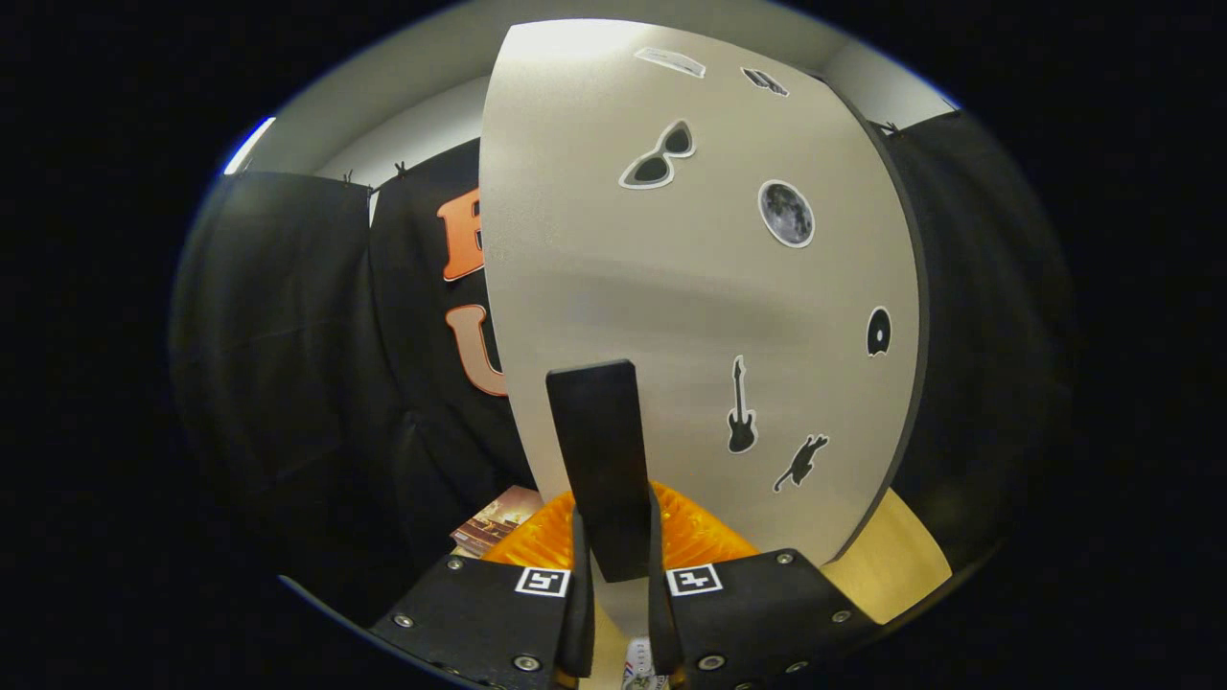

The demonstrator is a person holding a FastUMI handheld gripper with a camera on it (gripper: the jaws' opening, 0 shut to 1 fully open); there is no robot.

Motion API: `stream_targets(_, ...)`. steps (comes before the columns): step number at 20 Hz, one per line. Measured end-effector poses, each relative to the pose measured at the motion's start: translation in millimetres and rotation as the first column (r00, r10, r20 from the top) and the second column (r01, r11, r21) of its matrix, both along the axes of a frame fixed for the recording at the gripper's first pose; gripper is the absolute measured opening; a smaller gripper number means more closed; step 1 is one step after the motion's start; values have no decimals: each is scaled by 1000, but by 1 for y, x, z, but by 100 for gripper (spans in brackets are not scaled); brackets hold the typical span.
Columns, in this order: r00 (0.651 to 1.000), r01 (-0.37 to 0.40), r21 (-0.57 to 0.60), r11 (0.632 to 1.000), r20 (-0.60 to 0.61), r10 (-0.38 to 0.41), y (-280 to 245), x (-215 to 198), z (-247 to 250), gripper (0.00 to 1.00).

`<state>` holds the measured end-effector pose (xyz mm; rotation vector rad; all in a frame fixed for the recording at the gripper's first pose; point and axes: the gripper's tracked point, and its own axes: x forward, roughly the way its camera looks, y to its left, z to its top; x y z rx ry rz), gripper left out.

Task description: Open the shoe cabinet door, grab the shoes and put them into the shoe cabinet, then close the shoe cabinet door.

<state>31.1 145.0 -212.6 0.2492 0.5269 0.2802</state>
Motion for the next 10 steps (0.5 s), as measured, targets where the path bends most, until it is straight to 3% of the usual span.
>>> stream_targets(6,1000,15,6,1000,-10,-15,-29,-29,4,22)
stream_targets(10,998,63,18,998,-21,-62,-55,-43,5,22)
